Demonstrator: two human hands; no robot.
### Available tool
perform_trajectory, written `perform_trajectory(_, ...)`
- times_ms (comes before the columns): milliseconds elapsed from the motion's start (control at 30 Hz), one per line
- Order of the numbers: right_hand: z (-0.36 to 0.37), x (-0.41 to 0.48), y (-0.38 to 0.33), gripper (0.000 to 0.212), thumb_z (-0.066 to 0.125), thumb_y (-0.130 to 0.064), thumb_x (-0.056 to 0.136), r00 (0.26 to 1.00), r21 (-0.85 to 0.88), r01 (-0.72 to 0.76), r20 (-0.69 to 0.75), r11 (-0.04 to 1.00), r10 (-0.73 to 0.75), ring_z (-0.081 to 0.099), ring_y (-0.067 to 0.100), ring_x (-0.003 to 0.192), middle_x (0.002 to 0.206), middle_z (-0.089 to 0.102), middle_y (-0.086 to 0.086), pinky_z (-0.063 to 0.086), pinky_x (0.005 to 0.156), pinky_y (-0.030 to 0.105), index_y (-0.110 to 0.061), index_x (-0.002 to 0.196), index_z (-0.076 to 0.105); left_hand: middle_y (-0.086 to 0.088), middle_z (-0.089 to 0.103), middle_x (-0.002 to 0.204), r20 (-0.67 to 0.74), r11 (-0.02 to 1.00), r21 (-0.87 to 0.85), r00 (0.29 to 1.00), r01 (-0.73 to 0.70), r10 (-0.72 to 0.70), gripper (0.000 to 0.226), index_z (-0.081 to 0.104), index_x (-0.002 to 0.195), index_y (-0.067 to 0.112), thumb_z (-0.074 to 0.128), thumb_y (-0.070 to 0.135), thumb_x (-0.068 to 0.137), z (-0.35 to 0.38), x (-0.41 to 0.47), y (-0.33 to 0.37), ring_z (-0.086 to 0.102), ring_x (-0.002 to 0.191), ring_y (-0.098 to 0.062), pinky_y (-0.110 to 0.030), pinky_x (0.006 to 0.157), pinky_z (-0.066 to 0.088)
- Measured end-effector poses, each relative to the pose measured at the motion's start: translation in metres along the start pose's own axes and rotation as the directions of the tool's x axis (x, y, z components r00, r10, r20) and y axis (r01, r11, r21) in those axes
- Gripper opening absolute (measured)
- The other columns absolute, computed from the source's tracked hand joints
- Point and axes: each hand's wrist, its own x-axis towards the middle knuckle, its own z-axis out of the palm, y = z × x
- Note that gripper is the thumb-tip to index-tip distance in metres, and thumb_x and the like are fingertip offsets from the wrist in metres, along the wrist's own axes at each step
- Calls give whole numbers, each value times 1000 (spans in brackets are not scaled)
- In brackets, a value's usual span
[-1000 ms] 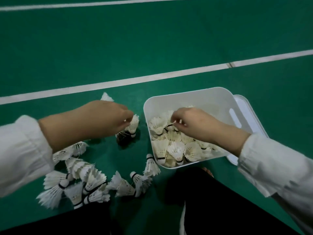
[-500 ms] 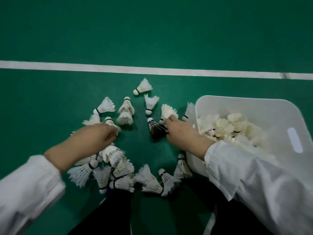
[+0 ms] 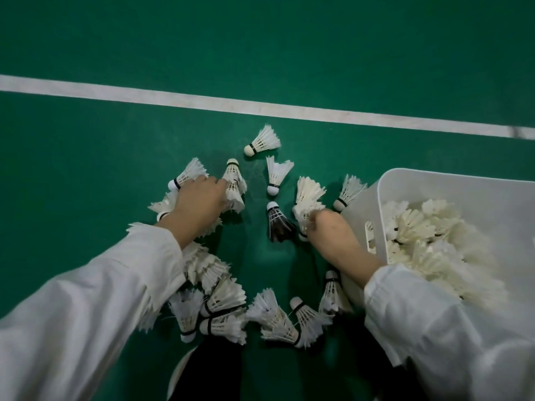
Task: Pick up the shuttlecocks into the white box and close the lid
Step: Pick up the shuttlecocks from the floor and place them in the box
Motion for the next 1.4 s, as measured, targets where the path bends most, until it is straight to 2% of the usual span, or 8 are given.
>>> perform_trajectory(200, -13, -19, -9, 15, 46, -8, 90, 998, 34, 36, -51, 999, -34, 50, 27, 77, 83, 53, 13, 34, 67, 25, -9, 76, 51, -7, 60, 93, -183, 980, -197, 983, -21, -15, 12, 54, 100, 10, 44, 13, 93, -8, -17, 2, 53, 83, -23, -32, 66, 41)
perform_trajectory(367, -14, -32, -13, 29, 49, -8, 88, 995, 57, 76, -69, 995, -72, 49, 24, 76, 80, 52, 9, 33, 65, 26, -18, 62, 40, -5, 60, 100, 90, 942, -334, 994, -27, 60, 10, 54, 98, 12, 47, 16, 93, -15, -53, 7, 53, 82, -16, -27, 71, 43)
perform_trajectory(533, -7, -48, -16, 11, 52, -11, 88, 992, 67, 112, -71, 991, -107, 58, 27, 85, 91, 63, 12, 45, 71, 31, -4, 88, 61, -6, 61, 101, 180, 930, -366, 977, -39, 112, 12, 51, 103, 12, 47, 18, 94, -4, -92, 16, 55, 84, -20, -33, 69, 44)
perform_trajectory(767, 0, -49, -12, 13, 53, -12, 88, 993, 70, 107, -62, 992, -103, 60, 27, 89, 96, 65, 12, 50, 79, 35, -5, 93, 63, -3, 46, 113, -64, 908, -415, 997, -56, 32, 20, 57, 102, 5, 47, 21, 94, 11, -101, 7, 52, 82, -14, -25, 74, 44)
perform_trajectory(933, 1, -45, -11, 15, 53, -12, 88, 995, 69, 92, -52, 993, -89, 60, 28, 91, 98, 65, 14, 48, 79, 34, -4, 95, 63, -1, 44, 123, 28, 939, -244, 966, -241, 256, 17, 51, 108, 11, 50, 13, 91, 5, -81, 37, 48, 84, -12, -25, 61, 36)
perform_trajectory(1067, 1, -43, -9, 14, 52, -12, 88, 993, 70, 104, -61, 992, -100, 59, 27, 89, 97, 64, 13, 47, 77, 33, -5, 95, 63, -6, 30, 141, 175, 909, 13, 896, -417, 408, 42, 46, 121, 8, 53, -3, 81, 2, -58, 51, 51, 97, -21, -28, 67, 47)
perform_trajectory(1200, 1, -43, -6, 15, 53, -13, 89, 993, 79, 106, -58, 991, -102, 59, 27, 89, 98, 64, 13, 49, 78, 33, -5, 97, 63, -9, 21, 147, 213, 879, 158, 885, -450, 414, 43, 43, 130, 6, 49, 0, 87, -7, -37, 53, 52, 103, -25, -32, 73, 50)
perform_trajectory(1400, -2, -43, -1, 14, 53, -12, 89, 989, 73, 141, -65, 987, -136, 59, 26, 88, 97, 64, 13, 40, 71, 25, -6, 96, 63, -12, 48, 126, 268, 931, 78, 907, -356, 324, 41, 47, 123, 3, 49, -6, 84, -6, -28, 49, 54, 106, -26, -36, 81, 52)
